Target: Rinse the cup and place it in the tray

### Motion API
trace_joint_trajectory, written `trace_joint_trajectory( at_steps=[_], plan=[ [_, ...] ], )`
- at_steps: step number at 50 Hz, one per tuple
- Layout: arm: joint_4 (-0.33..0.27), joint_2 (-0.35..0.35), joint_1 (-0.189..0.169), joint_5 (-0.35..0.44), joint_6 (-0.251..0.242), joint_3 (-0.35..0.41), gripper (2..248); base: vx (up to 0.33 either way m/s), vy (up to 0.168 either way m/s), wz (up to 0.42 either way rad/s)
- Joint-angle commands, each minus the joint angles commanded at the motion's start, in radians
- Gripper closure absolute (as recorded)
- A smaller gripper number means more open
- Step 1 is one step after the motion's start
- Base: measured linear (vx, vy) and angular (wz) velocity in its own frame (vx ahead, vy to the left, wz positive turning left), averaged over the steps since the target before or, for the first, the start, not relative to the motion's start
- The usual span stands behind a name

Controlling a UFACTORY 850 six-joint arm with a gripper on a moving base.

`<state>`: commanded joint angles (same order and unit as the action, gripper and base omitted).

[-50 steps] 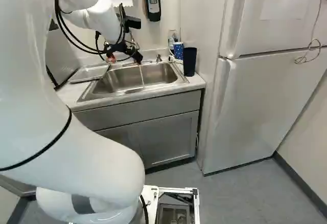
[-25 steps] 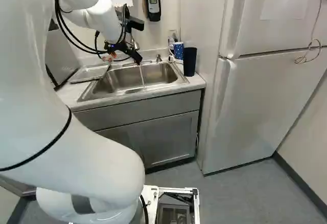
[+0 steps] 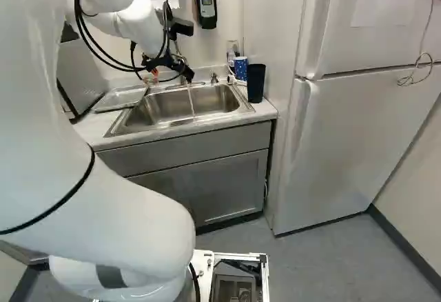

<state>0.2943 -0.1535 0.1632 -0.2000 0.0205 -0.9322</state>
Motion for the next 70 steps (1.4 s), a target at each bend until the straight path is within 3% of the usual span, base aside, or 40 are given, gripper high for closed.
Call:
trace_joint_trajectory(
  at_steps=[22,53,70],
  plan=[
    [0.077,-0.026,-0.045,0.059,-0.231,0.024,3,0.000,0.000,0.000],
    [0.205,0.042,-0.061,0.102,-0.558,-0.039,3,0.000,0.000,0.000],
    [0.280,0.057,-0.062,0.103,-0.558,-0.054,3,0.000,0.000,0.000]
  ],
)
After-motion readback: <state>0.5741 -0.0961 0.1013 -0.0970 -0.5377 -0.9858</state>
